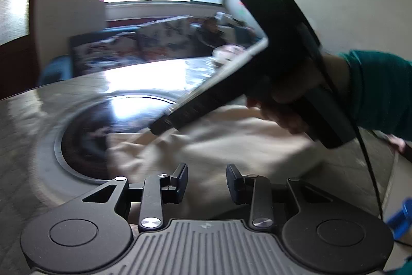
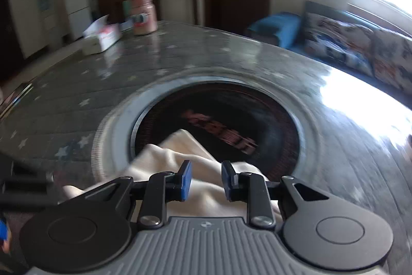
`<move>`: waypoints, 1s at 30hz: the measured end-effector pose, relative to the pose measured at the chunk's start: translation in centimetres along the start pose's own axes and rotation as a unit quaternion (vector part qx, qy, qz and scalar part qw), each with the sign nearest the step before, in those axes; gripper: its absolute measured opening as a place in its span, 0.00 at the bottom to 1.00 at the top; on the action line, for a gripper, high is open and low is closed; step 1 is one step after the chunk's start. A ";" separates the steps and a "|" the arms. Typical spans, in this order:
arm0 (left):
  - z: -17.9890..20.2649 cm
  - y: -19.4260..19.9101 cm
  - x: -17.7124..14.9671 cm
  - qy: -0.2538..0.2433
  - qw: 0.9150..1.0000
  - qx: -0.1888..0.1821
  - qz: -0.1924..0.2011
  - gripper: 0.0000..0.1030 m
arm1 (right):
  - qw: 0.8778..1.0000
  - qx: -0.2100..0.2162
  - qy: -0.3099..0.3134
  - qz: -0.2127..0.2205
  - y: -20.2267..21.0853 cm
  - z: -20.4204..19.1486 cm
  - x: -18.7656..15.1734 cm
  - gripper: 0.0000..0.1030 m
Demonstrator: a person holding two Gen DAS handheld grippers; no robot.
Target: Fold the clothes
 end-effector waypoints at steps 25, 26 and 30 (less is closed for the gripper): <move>-4.2 0.5 -2.4 0.078 0.997 0.009 -0.015 0.48 | 0.998 0.018 0.058 0.031 -0.6 -4.1 3.5 0.02; -4.3 0.5 -2.4 0.078 0.997 0.004 -0.015 0.45 | 0.998 0.015 0.050 0.037 -0.4 -3.9 3.7 0.02; -4.3 0.8 -2.7 0.072 0.997 -0.002 -0.018 0.30 | 0.998 0.006 0.031 0.055 -0.2 -3.4 4.1 0.02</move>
Point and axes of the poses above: each gripper's, at about its wrist camera, not at the fingertips, and y roughly against the way its jaws point, z to its right, x to its top, the point moved 2 cm from there along -y, roughly the way its jaws point, and after that the axes turned 2 degrees about -y, right-handed, at the moved point
